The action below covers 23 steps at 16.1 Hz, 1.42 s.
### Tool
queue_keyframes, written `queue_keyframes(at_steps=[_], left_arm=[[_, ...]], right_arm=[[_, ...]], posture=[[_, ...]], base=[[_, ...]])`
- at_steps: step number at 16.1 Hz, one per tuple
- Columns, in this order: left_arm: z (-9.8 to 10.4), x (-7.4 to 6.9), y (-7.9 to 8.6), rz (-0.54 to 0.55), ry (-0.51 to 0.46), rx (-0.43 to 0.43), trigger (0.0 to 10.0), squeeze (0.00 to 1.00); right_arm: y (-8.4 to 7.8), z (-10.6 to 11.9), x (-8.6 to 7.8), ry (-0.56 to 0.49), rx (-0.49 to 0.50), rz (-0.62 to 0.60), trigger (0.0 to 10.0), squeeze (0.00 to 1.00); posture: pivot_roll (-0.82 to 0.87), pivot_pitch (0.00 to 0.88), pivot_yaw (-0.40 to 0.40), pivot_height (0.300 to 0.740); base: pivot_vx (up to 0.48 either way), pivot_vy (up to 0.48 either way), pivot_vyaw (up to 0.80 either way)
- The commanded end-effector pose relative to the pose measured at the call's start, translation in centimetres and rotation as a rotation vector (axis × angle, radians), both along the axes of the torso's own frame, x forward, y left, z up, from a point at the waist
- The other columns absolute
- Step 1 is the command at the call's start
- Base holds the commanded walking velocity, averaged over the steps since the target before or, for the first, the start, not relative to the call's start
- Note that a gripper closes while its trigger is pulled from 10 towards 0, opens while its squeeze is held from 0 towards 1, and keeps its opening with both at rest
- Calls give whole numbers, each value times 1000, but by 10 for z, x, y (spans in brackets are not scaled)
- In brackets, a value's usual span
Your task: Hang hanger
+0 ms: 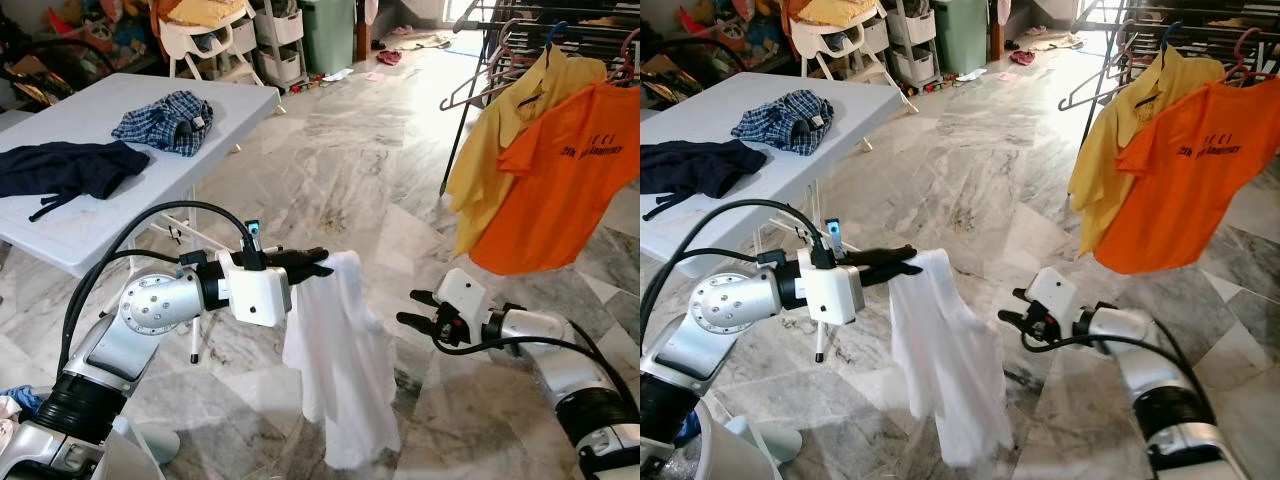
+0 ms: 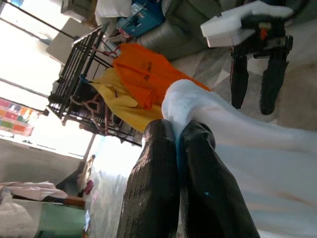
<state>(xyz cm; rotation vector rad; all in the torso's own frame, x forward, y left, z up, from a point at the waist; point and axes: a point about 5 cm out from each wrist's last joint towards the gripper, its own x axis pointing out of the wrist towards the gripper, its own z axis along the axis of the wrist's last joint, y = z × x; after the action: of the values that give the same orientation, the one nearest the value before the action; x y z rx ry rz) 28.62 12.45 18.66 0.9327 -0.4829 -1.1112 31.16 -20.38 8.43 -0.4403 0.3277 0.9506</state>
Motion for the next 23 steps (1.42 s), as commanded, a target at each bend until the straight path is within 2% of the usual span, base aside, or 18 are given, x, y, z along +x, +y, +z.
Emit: queue_keyframes(at_steps=[1, 4, 8, 10, 13, 14, 15, 16, 17, 20, 23], left_arm=[[3, 1, 1, -8, -24, 22, 10000, 0], [2, -1, -7, -41, -26, 16, 10000, 0], [-3, -7, -17, -70, -10, 1, 10000, 0], [-3, -7, -19, -74, -12, -5, 10000, 0], [4, -7, -21, -82, -31, -19, 10000, 0], [4, -7, -21, -81, -32, -19, 10000, 0], [4, -7, -21, -81, -32, -20, 10000, 0], [4, -8, -22, -84, -31, -24, 10000, 0], [4, -10, -23, -88, -29, -27, 10000, 0], [6, -12, -26, -93, -27, -36, 10000, 0], [6, -12, -23, -90, -27, -32, 10000, 0]], right_arm=[[6, 5, 0, 29, 20, 68, 10000, 1000], [11, 9, 0, 92, 22, 150, 10000, 1000], [32, 11, 2, 121, 25, 248, 10000, 1000], [39, 7, 2, 137, 21, 265, 10000, 1000], [46, -7, -4, 214, 3, 308, 10000, 1000], [47, -11, -6, 223, -10, 323, 2980, 1000], [48, -13, -5, 221, -15, 309, 0, 1000], [50, -17, -6, 236, -17, 305, 0, 82], [51, -20, -7, 242, -19, 304, 0, 0], [46, -29, -8, 251, -55, 256, 0, 0], [32, -34, -10, 271, -105, 227, 0, 0]], posture=[[25, 39, 105, 740], [24, 37, 105, 740], [30, 36, 99, 740], [32, 35, 96, 740], [42, 33, 92, 740], [44, 31, 91, 740], [44, 30, 92, 740], [47, 28, 91, 740], [48, 27, 90, 740], [50, 25, 87, 740], [49, 28, 86, 740]], base=[[0, 0, 0], [0, 0, 0], [0, 0, 0], [0, 0, 0], [0, 0, 0], [0, 0, 0], [0, 0, 0], [0, 0, 0], [0, 0, 0], [0, 0, 0], [0, 0, 0]])
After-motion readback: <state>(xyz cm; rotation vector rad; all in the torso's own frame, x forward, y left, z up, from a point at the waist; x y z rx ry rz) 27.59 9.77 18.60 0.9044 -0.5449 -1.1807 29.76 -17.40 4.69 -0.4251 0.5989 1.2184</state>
